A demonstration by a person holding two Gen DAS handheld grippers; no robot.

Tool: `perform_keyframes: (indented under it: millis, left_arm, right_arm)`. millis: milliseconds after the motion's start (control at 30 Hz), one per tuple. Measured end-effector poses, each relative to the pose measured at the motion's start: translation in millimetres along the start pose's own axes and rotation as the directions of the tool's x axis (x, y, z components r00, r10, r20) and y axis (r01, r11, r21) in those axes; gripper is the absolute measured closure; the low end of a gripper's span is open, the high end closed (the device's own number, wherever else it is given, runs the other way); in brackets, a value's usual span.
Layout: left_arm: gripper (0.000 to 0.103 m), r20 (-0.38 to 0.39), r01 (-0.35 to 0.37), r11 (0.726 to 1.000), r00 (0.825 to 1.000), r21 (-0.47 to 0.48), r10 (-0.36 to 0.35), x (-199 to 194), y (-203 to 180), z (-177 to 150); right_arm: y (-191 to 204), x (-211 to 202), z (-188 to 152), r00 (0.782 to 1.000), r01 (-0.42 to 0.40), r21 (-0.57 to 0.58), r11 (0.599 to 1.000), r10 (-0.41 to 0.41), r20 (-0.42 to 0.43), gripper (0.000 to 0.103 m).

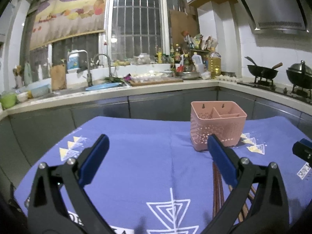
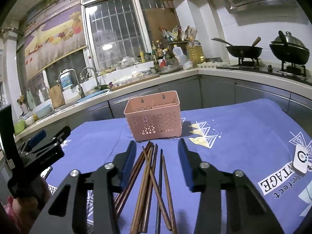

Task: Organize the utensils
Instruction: 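Close the left tool on one chopstick while the right tool grasps another chopstick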

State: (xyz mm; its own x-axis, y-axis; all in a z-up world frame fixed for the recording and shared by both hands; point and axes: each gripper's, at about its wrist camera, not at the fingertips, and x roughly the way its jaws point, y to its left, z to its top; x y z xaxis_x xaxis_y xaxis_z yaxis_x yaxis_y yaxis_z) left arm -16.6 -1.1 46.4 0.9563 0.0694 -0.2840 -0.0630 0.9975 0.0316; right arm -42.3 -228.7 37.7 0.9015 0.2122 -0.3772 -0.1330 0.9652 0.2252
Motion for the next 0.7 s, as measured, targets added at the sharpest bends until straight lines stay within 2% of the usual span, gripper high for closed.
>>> perform_keyframes:
  millis: [133, 200, 267, 367, 400, 433, 500, 533, 633, 700]
  left_arm:
    - [0.015, -0.064, 0.070, 0.997, 0.995, -0.020, -0.071, 9, 3, -8]
    - [0.023, -0.104, 0.114, 0.993, 0.988, -0.031, -0.116, 14, 4, -13]
    - [0.030, -0.165, 0.176, 0.984, 0.970, -0.043, -0.180, 22, 3, -19]
    - [0.045, -0.256, 0.272, 0.962, 0.928, -0.033, -0.271, 34, -8, -31]
    - [0.052, -0.274, 0.286, 0.958, 0.920, -0.021, -0.281, 35, -13, -35]
    - [0.061, -0.310, 0.313, 0.950, 0.902, -0.004, -0.299, 40, -19, -40]
    - [0.069, -0.379, 0.369, 0.929, 0.860, -0.001, -0.342, 49, -31, -52]
    - [0.074, -0.400, 0.385, 0.923, 0.845, -0.002, -0.354, 52, -35, -57]
    - [0.081, -0.461, 0.433, 0.901, 0.799, -0.006, -0.387, 60, -48, -72]
    - [0.081, -0.481, 0.447, 0.895, 0.785, 0.002, -0.391, 62, -55, -79]
  right_arm:
    - [-6, 3, -3, 1.000, 0.012, -0.001, 1.000, -0.012, -0.022, 0.066]
    - [-10, 5, -4, 0.999, 0.017, -0.004, 1.000, -0.017, -0.035, 0.068]
    - [-13, 9, -6, 0.998, 0.021, -0.021, 1.000, -0.022, -0.055, 0.071]
    - [-18, 23, -14, 0.991, 0.029, -0.053, 0.998, -0.036, -0.130, 0.080]
    - [-20, 27, -19, 0.987, 0.030, -0.056, 0.998, -0.038, -0.154, 0.083]
    - [-23, 33, -24, 0.980, 0.027, -0.056, 0.998, -0.038, -0.194, 0.085]
    - [-27, 43, -35, 0.966, 0.019, -0.065, 0.998, -0.035, -0.257, 0.086]
    - [-26, 46, -39, 0.961, 0.016, -0.069, 0.997, -0.035, -0.273, 0.086]
    - [-24, 55, -48, 0.947, 0.001, -0.076, 0.997, -0.025, -0.319, 0.086]
    - [-22, 60, -53, 0.940, -0.011, -0.079, 0.997, -0.017, -0.341, 0.086]
